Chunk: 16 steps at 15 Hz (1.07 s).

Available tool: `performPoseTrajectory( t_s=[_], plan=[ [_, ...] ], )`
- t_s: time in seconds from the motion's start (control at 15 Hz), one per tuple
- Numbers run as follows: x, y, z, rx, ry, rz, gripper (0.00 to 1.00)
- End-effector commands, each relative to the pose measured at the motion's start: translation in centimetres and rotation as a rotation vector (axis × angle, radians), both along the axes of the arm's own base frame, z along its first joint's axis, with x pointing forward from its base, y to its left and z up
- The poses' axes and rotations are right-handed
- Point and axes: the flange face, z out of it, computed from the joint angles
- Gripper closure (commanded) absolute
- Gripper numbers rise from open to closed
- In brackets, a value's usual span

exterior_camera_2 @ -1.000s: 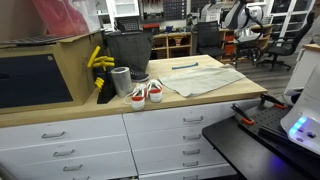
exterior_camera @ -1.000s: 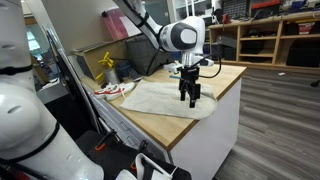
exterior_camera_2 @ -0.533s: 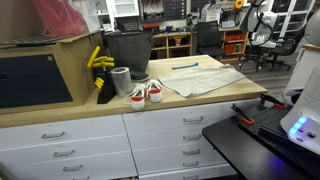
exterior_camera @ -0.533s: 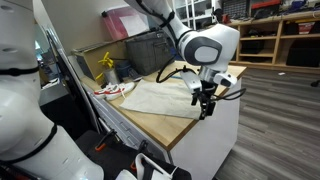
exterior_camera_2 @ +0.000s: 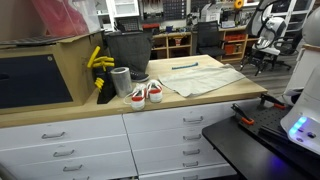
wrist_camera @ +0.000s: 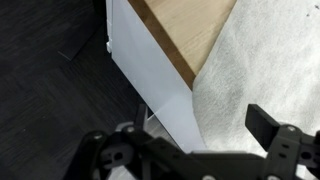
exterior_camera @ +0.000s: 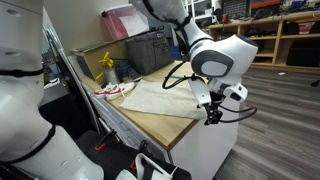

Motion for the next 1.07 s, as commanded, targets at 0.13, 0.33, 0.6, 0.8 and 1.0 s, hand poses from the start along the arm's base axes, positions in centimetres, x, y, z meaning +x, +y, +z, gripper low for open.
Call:
performPoseTrajectory(
  t_s=[0.13,0.33,0.6,0.8,1.0],
  plan=[
    [0.4,1.1,-2.7,0.044,-0.058,-0.018,0.0],
    [0.4,0.8,-3.3,0.053,-0.074,-0.031,0.0],
    [0.4,-0.1,-2.7,0.051,-0.112,-0.037,0.0],
    [0.2,-0.5,-2.5,0.056,-0.135,-0.042,0.32],
    [0.2,-0.5,-2.2,0.062,-0.166,-0.038,0.57]
  ],
)
